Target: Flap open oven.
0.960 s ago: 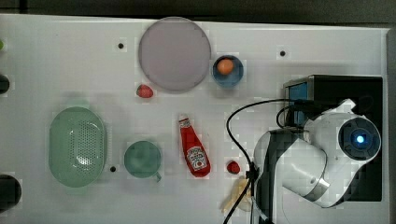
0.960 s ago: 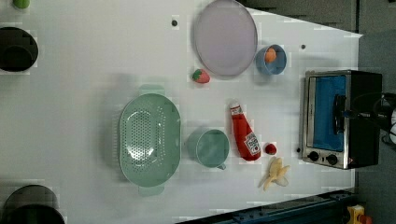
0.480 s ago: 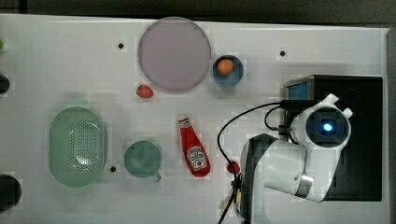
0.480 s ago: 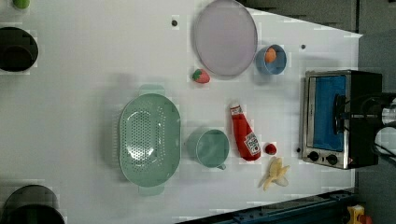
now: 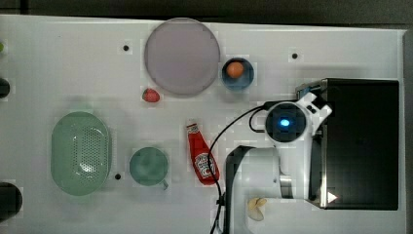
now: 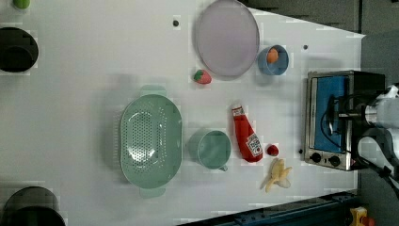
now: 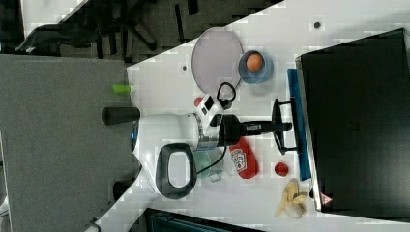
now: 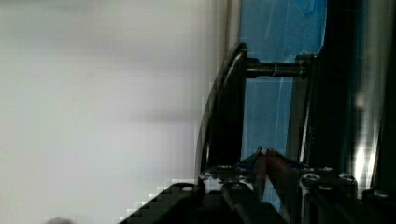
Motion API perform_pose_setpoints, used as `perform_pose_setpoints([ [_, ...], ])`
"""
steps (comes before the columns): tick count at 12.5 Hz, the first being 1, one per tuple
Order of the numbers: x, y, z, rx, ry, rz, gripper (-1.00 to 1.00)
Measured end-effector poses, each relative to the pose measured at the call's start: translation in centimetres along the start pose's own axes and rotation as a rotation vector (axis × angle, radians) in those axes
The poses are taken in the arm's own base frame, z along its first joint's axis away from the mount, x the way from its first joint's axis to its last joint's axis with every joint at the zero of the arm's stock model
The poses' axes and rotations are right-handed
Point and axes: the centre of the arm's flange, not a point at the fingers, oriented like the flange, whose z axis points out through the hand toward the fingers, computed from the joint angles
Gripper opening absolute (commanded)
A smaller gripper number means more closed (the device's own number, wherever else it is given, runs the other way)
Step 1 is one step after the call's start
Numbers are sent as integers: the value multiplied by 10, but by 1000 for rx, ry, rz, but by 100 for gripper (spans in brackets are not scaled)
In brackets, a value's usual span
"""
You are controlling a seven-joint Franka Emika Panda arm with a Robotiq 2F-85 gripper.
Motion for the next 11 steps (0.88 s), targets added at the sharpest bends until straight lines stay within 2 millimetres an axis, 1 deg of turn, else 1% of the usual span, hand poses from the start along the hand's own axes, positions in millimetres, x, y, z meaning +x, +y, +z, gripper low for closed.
perform_pose_setpoints([
  [1,3,-13,0,-31,-5,-21,-65],
  [2,7,-25,4,-62,-10,-36,-65],
  [4,13,-59,15,-106,-24,-28,-65],
  [5,16,-78,24,-138,-28,-36,-65],
  [7,20,-126,38,-205,-26,-62,-65],
  [9,17,-168,63,-259,-18,-94,-65],
  [11,10,-200,90,-277,-44,-51,-65],
])
